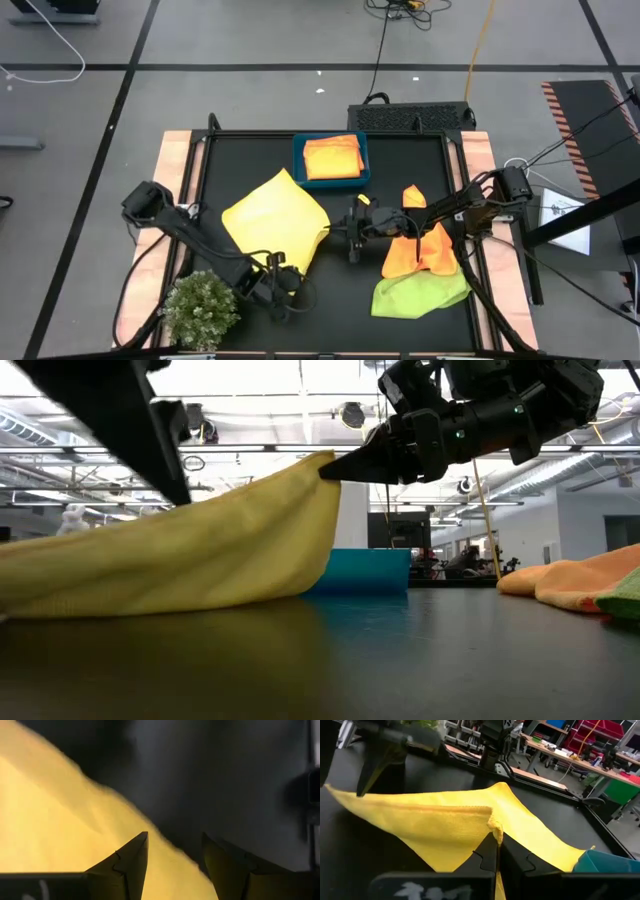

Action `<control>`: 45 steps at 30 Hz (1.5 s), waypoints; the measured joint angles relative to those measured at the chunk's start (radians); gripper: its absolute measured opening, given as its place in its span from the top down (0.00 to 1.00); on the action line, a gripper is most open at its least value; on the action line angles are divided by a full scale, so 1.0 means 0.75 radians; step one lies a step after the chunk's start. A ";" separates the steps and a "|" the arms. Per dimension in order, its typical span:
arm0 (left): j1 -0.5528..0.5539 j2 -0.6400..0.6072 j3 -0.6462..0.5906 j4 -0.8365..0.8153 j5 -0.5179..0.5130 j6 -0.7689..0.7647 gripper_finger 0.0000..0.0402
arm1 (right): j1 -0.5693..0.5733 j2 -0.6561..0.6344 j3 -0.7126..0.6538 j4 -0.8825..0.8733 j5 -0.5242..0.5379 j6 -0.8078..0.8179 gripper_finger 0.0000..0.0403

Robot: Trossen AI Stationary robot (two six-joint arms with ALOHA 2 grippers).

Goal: Fold microfiber towels
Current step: Fold the yellow microfiber towel

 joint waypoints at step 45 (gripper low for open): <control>-0.082 0.148 0.000 -0.323 0.076 -0.305 0.69 | 0.003 0.000 0.000 -0.037 -0.005 -0.007 1.00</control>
